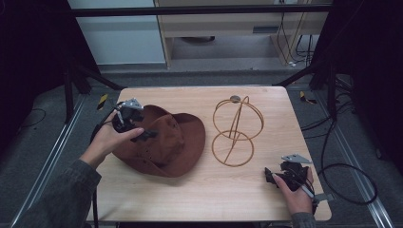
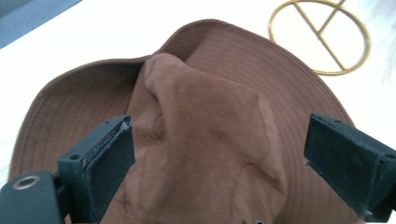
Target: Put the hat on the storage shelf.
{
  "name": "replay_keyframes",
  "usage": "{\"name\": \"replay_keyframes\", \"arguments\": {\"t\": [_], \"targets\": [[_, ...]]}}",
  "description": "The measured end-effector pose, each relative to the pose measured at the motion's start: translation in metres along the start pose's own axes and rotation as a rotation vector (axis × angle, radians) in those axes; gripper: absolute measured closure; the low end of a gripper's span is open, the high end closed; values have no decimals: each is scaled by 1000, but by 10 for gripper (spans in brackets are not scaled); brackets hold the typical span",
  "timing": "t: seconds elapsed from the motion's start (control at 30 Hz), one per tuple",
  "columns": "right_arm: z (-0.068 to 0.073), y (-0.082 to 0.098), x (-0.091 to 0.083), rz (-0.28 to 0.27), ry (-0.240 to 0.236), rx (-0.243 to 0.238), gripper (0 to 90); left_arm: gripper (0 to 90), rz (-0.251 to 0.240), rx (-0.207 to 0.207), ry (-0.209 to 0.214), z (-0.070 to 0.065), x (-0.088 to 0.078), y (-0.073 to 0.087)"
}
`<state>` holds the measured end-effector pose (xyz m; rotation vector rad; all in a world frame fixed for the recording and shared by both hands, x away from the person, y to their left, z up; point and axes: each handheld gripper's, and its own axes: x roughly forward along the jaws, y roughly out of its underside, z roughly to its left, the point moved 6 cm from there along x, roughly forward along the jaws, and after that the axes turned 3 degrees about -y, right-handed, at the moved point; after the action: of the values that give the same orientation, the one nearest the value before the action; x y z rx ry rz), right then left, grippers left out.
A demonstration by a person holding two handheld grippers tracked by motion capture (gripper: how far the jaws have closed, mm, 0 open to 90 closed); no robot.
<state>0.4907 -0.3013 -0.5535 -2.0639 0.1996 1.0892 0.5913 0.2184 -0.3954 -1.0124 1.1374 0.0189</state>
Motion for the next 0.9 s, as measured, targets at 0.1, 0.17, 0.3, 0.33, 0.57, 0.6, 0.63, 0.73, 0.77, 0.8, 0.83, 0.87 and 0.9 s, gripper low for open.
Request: {"name": "replay_keyframes", "arguments": {"t": [0.1, 0.17, 0.3, 0.33, 0.57, 0.6, 0.63, 0.73, 0.77, 0.8, 0.83, 0.87, 0.9], "targets": [[0, 0, 0, 0, 0, 0, 5, 81, 20, 6, -7, 2, 4, -7], [0, 0, 0, 0, 0, -1, 5, 84, 31, 14, -15, 4, 6, -11], [0, 0, 0, 0, 0, 0, 5, 86, 56, 18, -27, 6, 10, -14], [0, 0, 0, 0, 0, 0, 5, 86, 66, 23, -30, 7, 10, -14], [0, 0, 0, 0, 0, 0, 4, 85, 111, 28, -46, 12, 17, -10], [0, 0, 0, 0, 0, -1, 5, 85, 125, 22, -45, 13, 19, -9], [0, 0, 0, 0, 0, -1, 4, 85, 125, 22, -45, 13, 19, -9], [0, 0, 0, 0, 0, -1, 4, 87, 141, 20, -52, 14, 22, -8], [0, 0, 0, 0, 0, 0, 5, 87, 146, 24, -58, 15, 23, -7], [0, 0, 0, 0, 0, 0, 5, 87, 146, 24, -58, 15, 23, -7], [0, 0, 0, 0, 0, -1, 5, 86, 152, 26, -65, 15, 23, -6], [0, 0, 0, 0, 0, 0, 4, 85, 155, 25, -74, 16, 25, -6], [0, 0, 0, 0, 0, 0, 5, 85, 163, 30, -74, 16, 25, -5]]}}
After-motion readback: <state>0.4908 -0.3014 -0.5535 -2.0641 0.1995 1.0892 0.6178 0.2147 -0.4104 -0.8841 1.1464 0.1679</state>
